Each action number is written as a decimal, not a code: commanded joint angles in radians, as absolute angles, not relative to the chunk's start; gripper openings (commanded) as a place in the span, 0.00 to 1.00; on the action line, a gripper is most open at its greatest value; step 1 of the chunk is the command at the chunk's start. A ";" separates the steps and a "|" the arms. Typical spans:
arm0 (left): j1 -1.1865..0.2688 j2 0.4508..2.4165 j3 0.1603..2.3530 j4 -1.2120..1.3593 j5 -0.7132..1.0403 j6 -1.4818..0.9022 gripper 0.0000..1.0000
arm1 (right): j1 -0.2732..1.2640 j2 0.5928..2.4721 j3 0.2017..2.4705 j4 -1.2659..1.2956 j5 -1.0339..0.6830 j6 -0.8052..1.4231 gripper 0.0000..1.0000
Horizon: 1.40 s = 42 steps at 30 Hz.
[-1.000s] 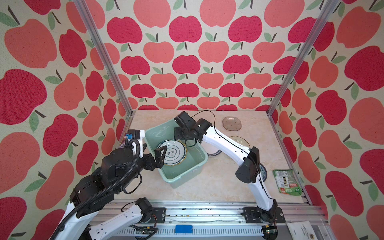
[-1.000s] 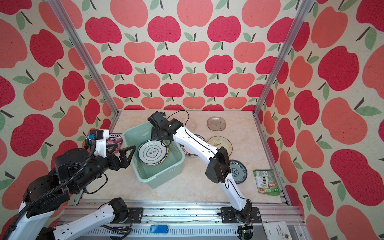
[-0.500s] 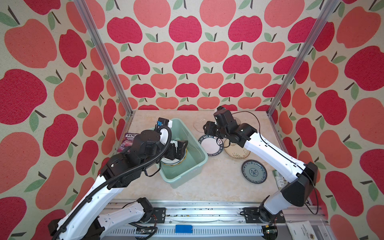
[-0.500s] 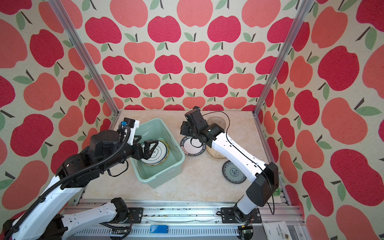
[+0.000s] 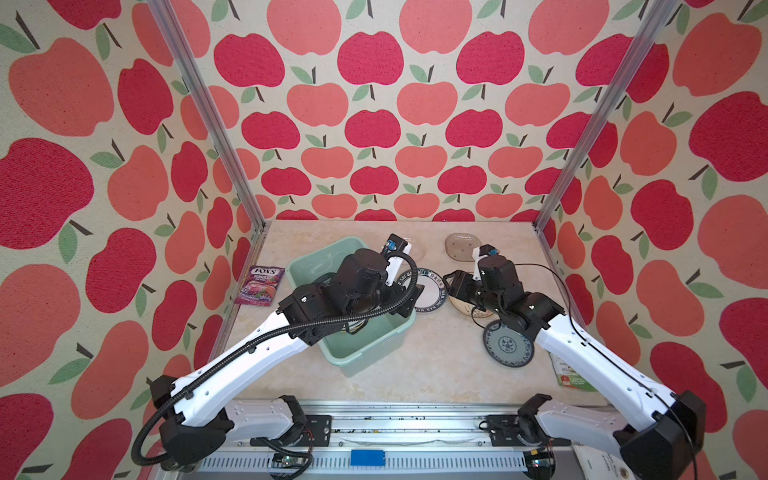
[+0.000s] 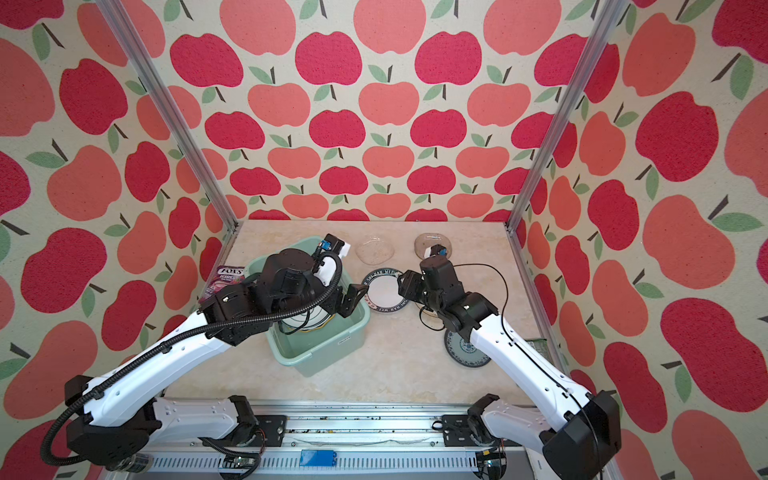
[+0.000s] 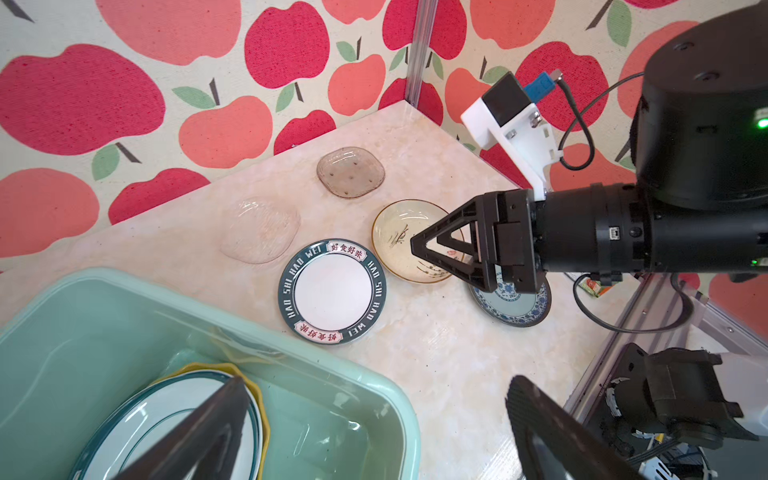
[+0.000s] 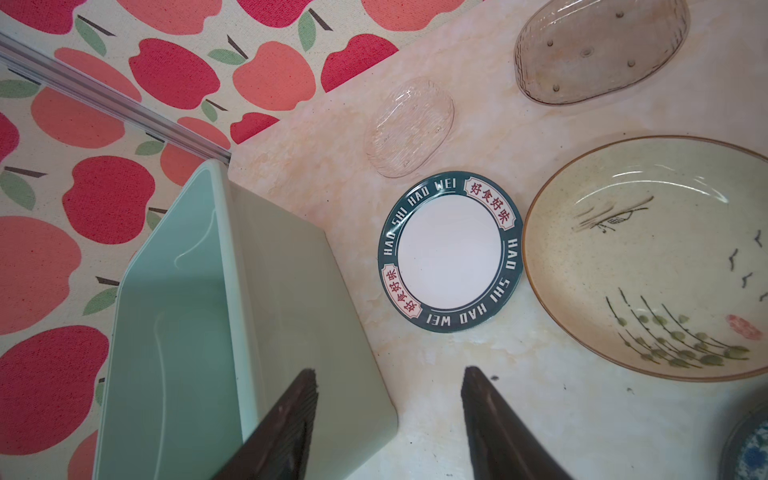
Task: Place the plates into the plastic bin on the countertop
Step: 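Open the right gripper and raise it out of the bin, then move the right gripper to the green-rimmed 'HAO SHI HAO WEI' plate's edge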
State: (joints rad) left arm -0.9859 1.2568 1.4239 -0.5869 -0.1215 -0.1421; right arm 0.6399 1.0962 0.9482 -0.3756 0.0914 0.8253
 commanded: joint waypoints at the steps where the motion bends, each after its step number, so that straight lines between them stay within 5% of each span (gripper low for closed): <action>1: -1.033 1.308 1.435 -0.470 -0.162 -0.104 0.99 | 0.599 1.020 0.852 -0.315 0.017 0.868 0.61; 14: -1.169 1.526 1.558 -0.420 -0.203 -0.097 0.99 | 0.535 0.886 0.448 0.037 -0.056 1.089 0.63; 27: -1.182 1.557 1.651 -0.617 -0.276 -0.147 0.99 | 0.557 1.205 0.384 0.397 -0.134 1.264 0.62; 42: -1.108 1.482 1.653 -0.759 -0.261 -0.296 0.99 | 0.673 1.587 0.365 0.833 0.018 1.432 0.61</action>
